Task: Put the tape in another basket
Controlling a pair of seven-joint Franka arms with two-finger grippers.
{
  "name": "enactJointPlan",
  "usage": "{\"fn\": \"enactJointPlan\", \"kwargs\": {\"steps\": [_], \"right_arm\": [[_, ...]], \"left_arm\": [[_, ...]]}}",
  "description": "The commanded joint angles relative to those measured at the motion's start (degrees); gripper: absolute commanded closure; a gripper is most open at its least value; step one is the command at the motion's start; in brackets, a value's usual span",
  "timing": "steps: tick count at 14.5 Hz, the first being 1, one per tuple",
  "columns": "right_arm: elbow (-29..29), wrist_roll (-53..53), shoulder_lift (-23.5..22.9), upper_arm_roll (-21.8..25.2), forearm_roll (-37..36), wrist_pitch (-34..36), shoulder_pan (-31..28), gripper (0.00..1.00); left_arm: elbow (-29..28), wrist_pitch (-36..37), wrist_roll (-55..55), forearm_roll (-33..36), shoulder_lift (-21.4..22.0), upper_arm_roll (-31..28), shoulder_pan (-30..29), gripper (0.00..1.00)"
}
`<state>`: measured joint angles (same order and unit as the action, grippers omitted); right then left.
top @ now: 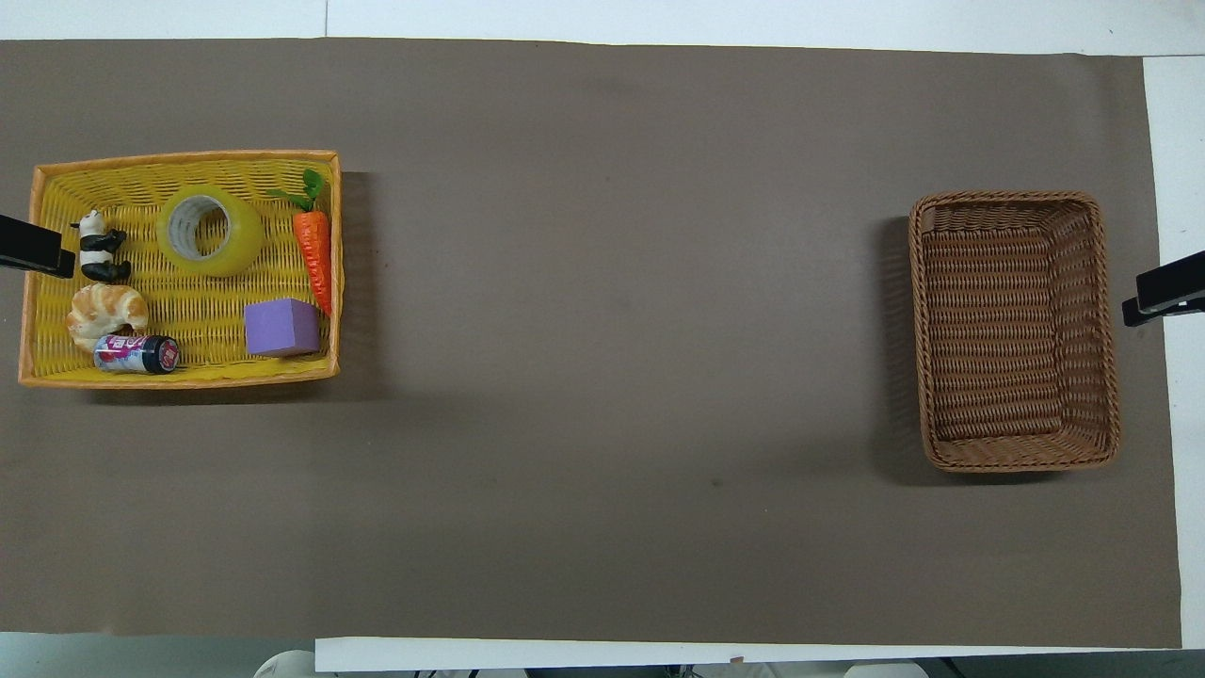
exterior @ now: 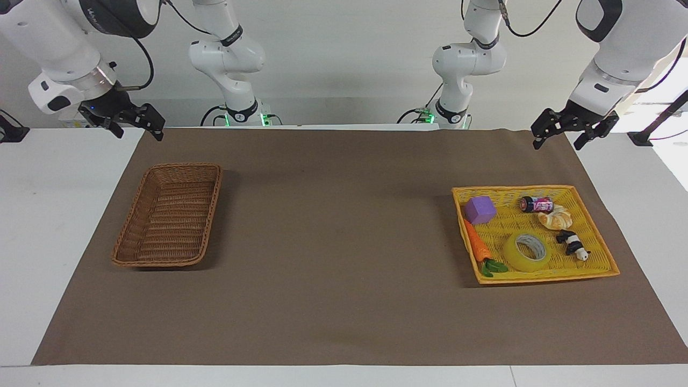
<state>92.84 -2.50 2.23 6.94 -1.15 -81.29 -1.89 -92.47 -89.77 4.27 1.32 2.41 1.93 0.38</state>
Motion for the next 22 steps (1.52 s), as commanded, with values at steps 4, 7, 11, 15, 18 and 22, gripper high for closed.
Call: {"fn": "enactJointPlan", "kwargs": {"steps": [4,7,11,15,18,22], "right_arm": [[1.2,-1.1,0.9,-0.4,0.0,-0.7,-0.5,0.01],[1.2,-1.1,0.9,-0.4,0.0,-0.7,-0.5,0.01],[1.2,-1.1,0.9,-0.4,0.0,-0.7,-0.5,0.01],[1.2,-1.0,0.9,-0.4,0.0,-0.7,-0.5,0.01],[1.2,-1.1,0.9,-0.4,0.0,-0.7,-0.5,0.01],[1.2,-1.0,0.9,-0.4,0.0,-0.7,-0.5,0.01]], "left_arm": [[-3.9,-16.4,-0.4,0.3,-9.2,0.0,-2.0,0.09],[-7.2,-26.9,-0.1,0.3,-14.6,0.0,-2.6,0.11],[-7.6,-31.7,0.0,0.3,-18.8,0.0,-5.6,0.41],[-11.4,-38.1,-0.5,0.3,-21.4,0.0,-5.6,0.41],[-14.7,-43.9,-0.7,0.3,-22.3,0.0,-5.6,0.41],[-18.0,-46.7,-0.6,0.3,-23.3,0.0,-5.6,0.52]]}}
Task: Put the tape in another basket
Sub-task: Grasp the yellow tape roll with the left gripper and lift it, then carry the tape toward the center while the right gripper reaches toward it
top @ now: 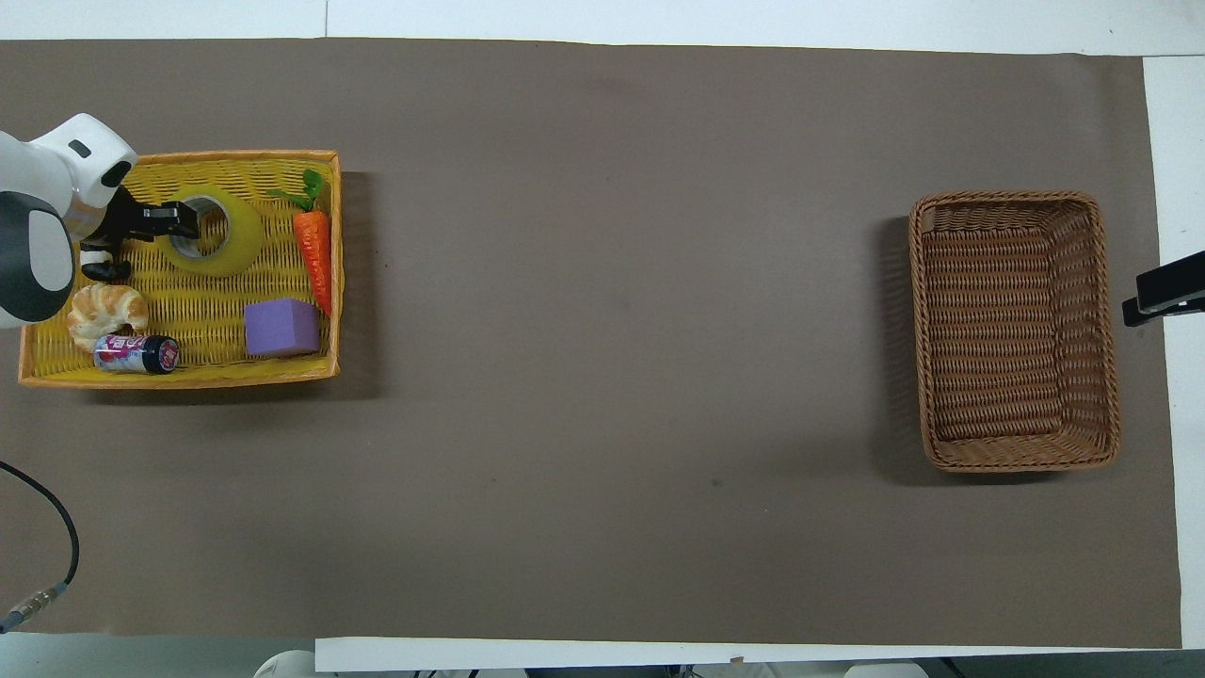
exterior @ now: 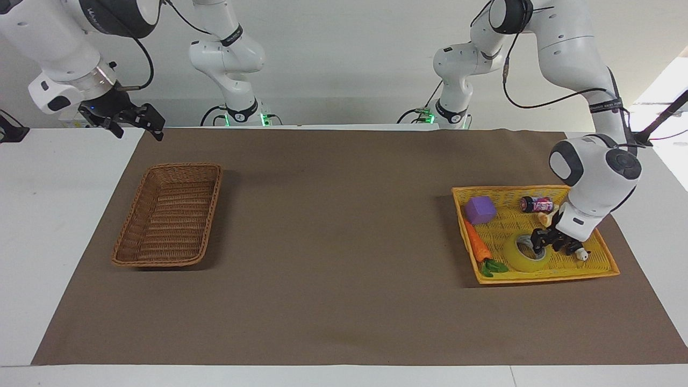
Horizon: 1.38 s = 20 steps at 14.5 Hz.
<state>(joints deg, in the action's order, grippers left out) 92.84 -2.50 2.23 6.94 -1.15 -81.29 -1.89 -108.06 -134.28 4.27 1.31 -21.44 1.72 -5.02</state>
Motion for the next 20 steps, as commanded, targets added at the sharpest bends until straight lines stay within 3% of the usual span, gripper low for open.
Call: {"fn": "enactJointPlan", "kwargs": {"steps": [1,3,4,6,7,11,16,18,20], "right_arm": [[1.2,-1.1,0.9,-0.4,0.0,-0.7,-0.5,0.01],[1.2,-1.1,0.9,-0.4,0.0,-0.7,-0.5,0.01],[1.2,-1.1,0.9,-0.4,0.0,-0.7,-0.5,0.01],[1.2,-1.1,0.9,-0.4,0.0,-0.7,-0.5,0.01],[1.2,-1.1,0.9,-0.4,0.0,-0.7,-0.5,0.01],[1.2,-1.0,0.9,-0.4,0.0,-0.7,-0.5,0.01],[1.2,-1.0,0.9,-0.4,0.0,-0.7,-0.5,0.01],[1.2,-1.0,0.9,-0.4,0.0,-0.7,-0.5,0.01],[0.8,-1.1,1.7,0.3,0.0,3.7,-1.1,0.01]], "left_arm": [[-4.0,-2.6,-0.7,0.3,0.6,0.3,-0.1,0.61],[-6.3,-5.9,-1.5,0.3,0.7,0.3,1.5,0.63],[-6.3,-6.1,-1.8,0.3,0.6,0.3,1.4,0.7],[-5.8,-5.4,-1.4,0.3,0.6,0.3,1.1,0.97],[-4.4,-4.7,-1.4,0.3,0.5,0.3,1.1,1.0],[7.8,7.0,-2.1,0.2,0.1,0.6,3.8,1.0],[16.6,21.8,-19.2,-10.1,3.8,0.8,18.4,0.99],[15.9,22.1,-26.5,-13.9,4.7,0.9,25.5,1.0],[13.6,20.6,-30.4,-17.4,6.1,0.8,30.8,1.0]]}}
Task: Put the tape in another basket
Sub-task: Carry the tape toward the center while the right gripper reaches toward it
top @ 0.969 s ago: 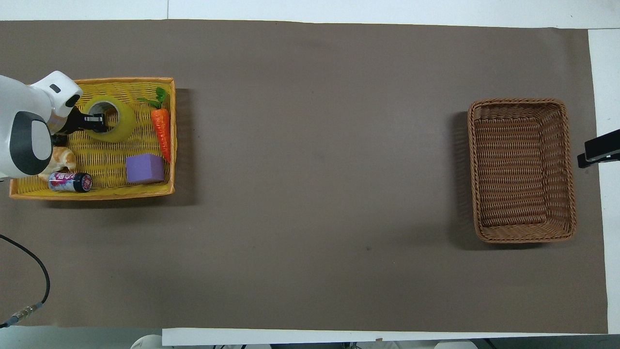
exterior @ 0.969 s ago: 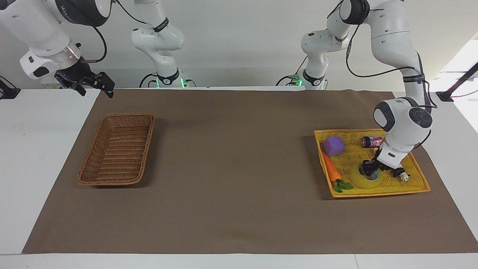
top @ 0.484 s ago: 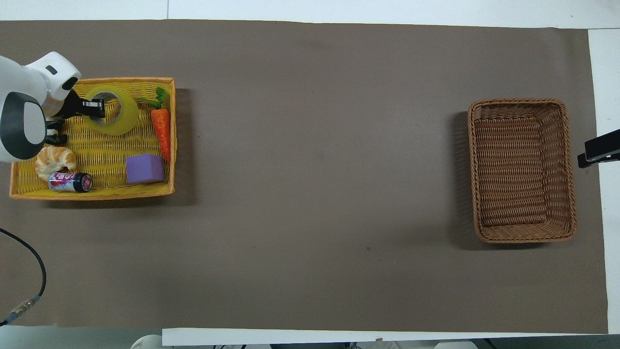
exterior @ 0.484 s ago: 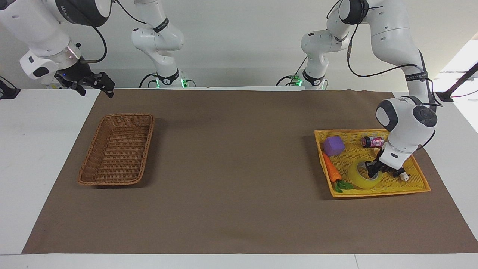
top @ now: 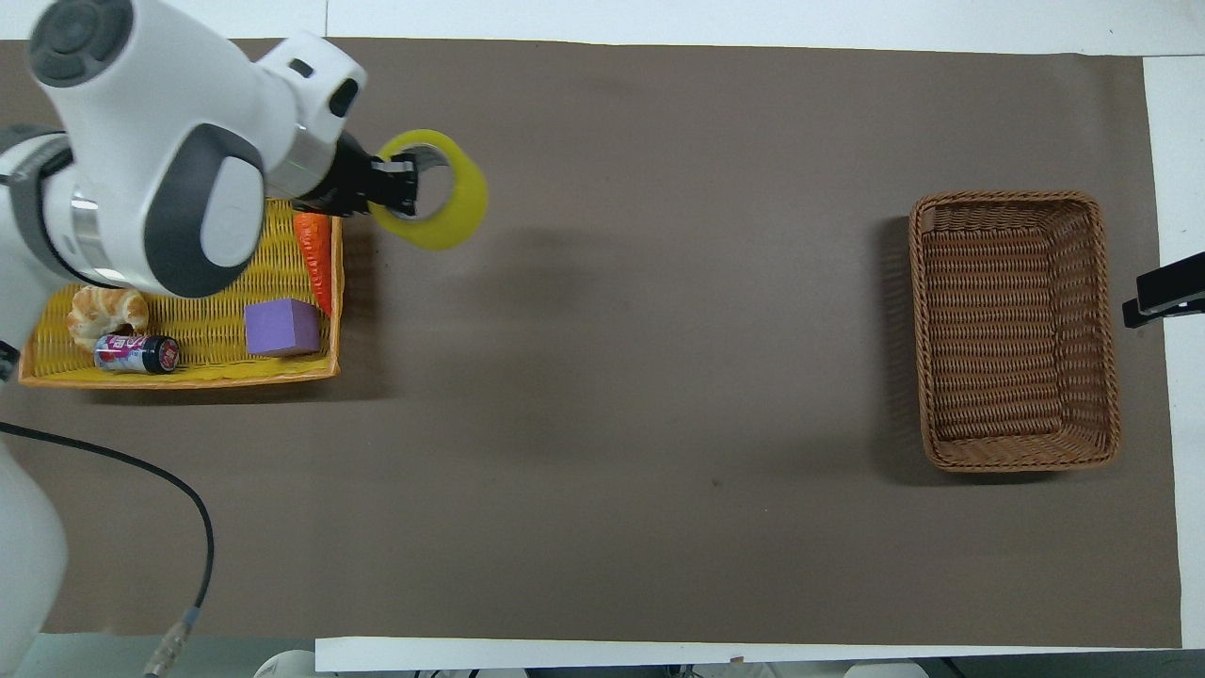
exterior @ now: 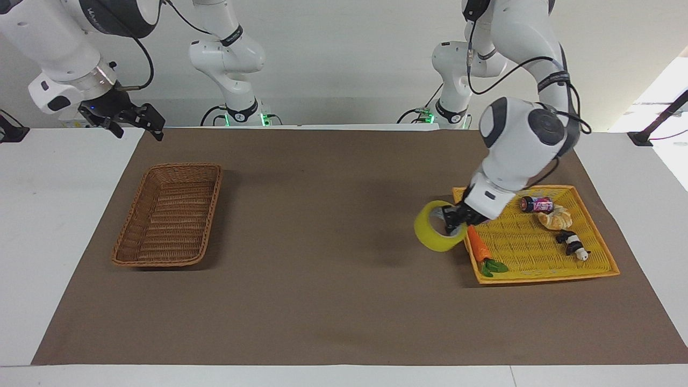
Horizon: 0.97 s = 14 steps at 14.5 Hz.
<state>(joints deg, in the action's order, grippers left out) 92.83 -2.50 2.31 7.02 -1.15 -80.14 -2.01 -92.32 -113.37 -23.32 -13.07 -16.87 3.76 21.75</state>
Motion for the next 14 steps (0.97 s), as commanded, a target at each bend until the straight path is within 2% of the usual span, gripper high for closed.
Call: {"fn": "enactJointPlan", "kwargs": {"steps": [1,4,6,9,12,14], "right_arm": [[0.9,-1.0,1.8,0.6,0.0,2.9,-1.0,0.01],[0.9,-1.6,1.8,0.6,0.0,3.1,-0.4,0.01],[1.3,-8.9,1.8,0.3,2.7,1.5,-0.2,0.01],[5.5,-10.1,1.1,0.1,21.1,-7.0,-0.1,0.01],[8.1,-9.6,-4.8,-0.1,42.8,-16.7,3.6,0.01],[9.8,-9.4,-8.4,-0.1,53.2,-22.0,7.2,0.01]], "left_arm": [[-2.2,-2.4,-4.7,-3.4,1.5,-1.1,6.3,1.0],[-2.6,-6.2,-7.4,-3.2,1.5,-1.2,10.3,1.0],[-2.6,-5.6,-7.4,-3.2,1.5,-1.2,10.4,1.0],[-3.3,-6.0,-7.4,-3.1,1.7,-1.3,10.4,1.0],[-3.3,-6.1,-7.4,-3.1,1.7,-1.3,10.5,1.0],[-3.5,-6.3,-7.4,-3.1,1.7,-1.2,10.5,1.0]]}}
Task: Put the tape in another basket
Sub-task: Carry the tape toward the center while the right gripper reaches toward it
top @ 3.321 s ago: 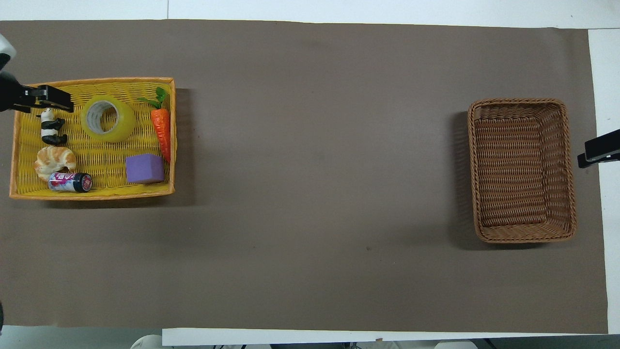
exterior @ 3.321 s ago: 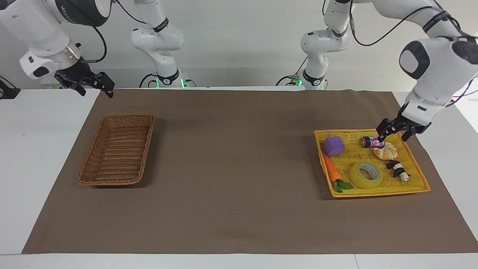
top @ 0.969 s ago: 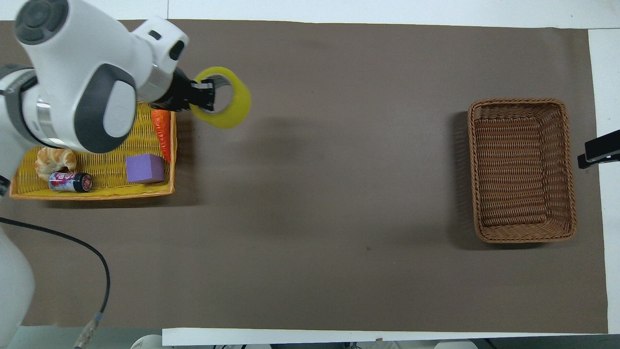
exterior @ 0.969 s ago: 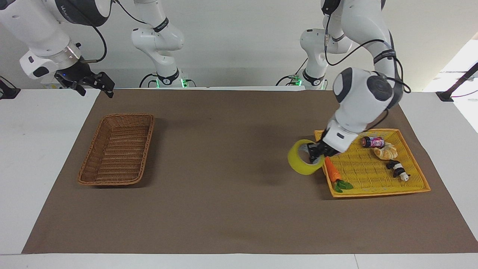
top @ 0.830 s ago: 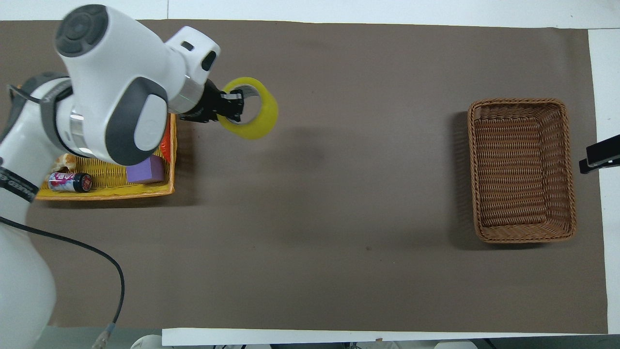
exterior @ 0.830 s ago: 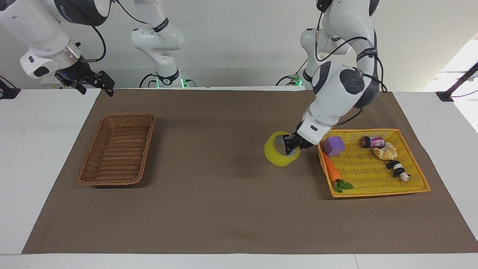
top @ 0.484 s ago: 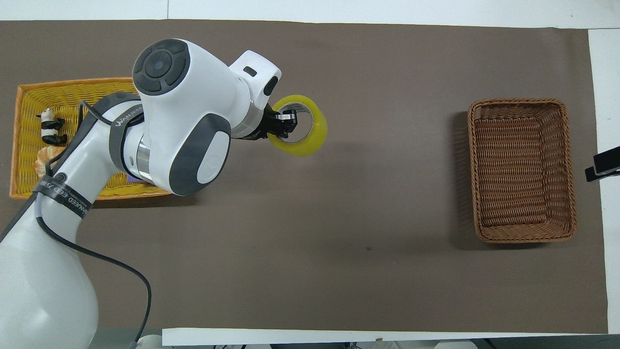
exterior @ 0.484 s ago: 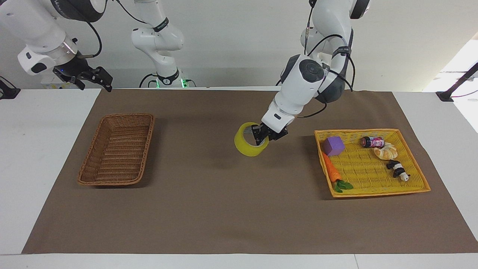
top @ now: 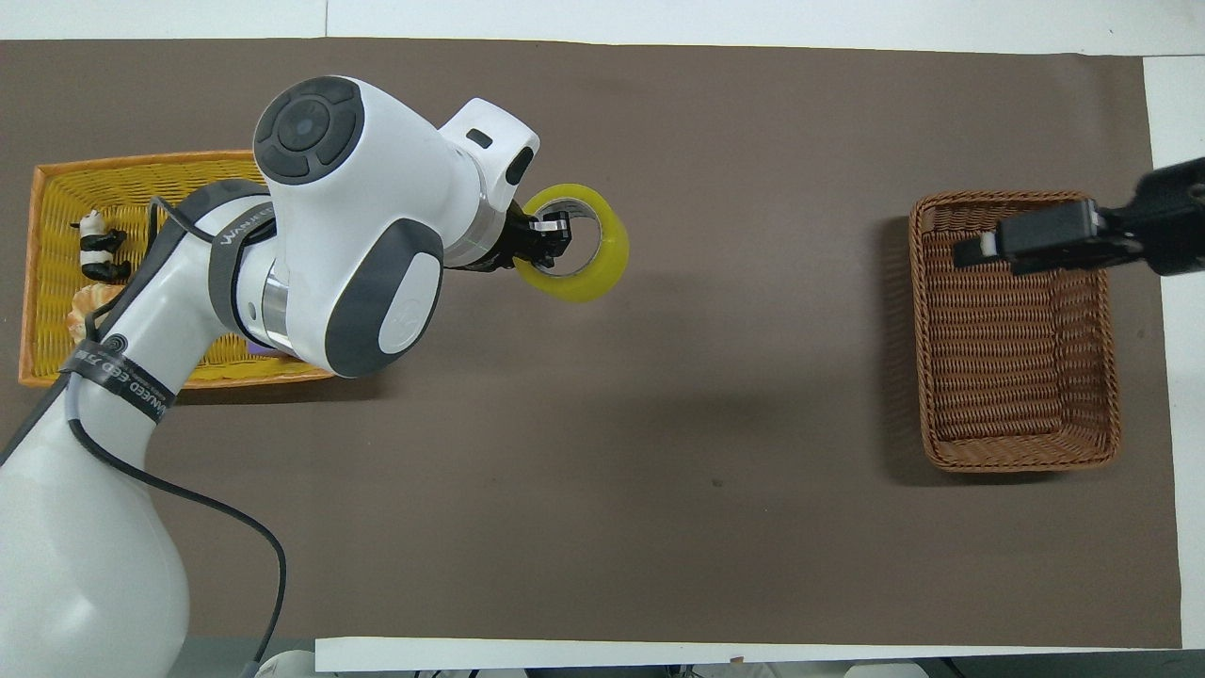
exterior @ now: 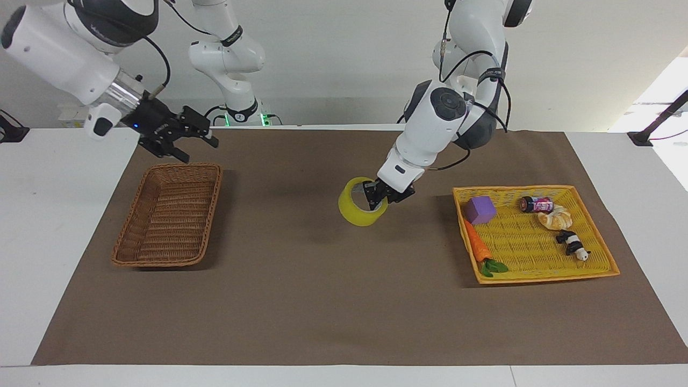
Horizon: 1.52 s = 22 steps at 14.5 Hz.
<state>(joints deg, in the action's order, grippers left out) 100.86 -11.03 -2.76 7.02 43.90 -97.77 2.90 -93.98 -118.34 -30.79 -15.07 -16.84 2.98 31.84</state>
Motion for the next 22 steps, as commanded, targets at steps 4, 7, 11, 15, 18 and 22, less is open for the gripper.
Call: {"fn": "enactJointPlan", "kwargs": {"steps": [4,7,11,15,18,22], "right_arm": [[5.6,0.4,-7.5,0.0,26.3,-15.6,10.1,0.01],[8.7,-0.3,-8.7,0.0,33.9,-18.4,13.6,0.01],[10.7,-1.4,-9.3,0.0,39.4,-25.4,19.6,0.01],[10.9,-1.9,-9.9,0.0,41.9,-28.5,22.7,0.01],[11.0,-2.7,-9.9,0.0,41.9,-28.3,22.7,0.01],[11.0,-3.4,-9.8,0.0,41.8,-27.9,22.7,0.49]], "left_arm": [[-2.7,-1.5,0.0,-1.1,2.2,-0.5,1.0,1.0],[-3.3,-2.2,-0.1,-1.1,2.4,-0.5,1.0,1.0],[-3.4,-2.7,-0.1,-1.1,2.4,-0.5,0.9,1.0],[-3.2,-3.2,-0.1,-1.1,2.4,-0.5,0.9,1.0],[-3.6,-3.0,-0.1,-1.1,2.4,-0.5,0.9,1.0],[-3.7,-3.0,-0.1,-1.1,2.5,-0.5,0.9,1.0]]}}
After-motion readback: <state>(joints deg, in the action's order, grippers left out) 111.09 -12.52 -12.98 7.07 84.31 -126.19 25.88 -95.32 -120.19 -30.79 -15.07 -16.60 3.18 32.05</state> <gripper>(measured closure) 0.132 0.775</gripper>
